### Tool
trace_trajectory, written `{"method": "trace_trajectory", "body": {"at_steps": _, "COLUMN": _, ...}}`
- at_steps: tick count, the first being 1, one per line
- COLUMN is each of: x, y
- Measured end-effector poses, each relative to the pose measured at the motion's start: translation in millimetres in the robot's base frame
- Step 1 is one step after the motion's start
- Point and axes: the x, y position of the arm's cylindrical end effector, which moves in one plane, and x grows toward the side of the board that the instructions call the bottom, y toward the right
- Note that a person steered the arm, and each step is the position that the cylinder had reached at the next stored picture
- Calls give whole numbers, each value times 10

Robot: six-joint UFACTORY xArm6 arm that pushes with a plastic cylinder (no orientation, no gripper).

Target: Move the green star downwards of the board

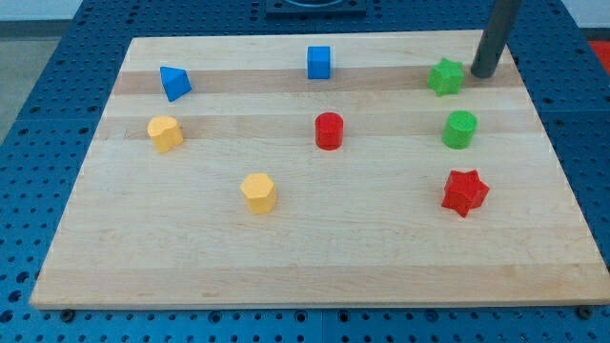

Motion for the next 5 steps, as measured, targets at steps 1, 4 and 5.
{"method": "trace_trajectory", "body": {"at_steps": 1, "x": -266, "y": -210}}
{"method": "trace_trajectory", "body": {"at_steps": 4, "x": -258, "y": -896}}
{"method": "trace_trajectory", "body": {"at_steps": 5, "x": -260, "y": -854}}
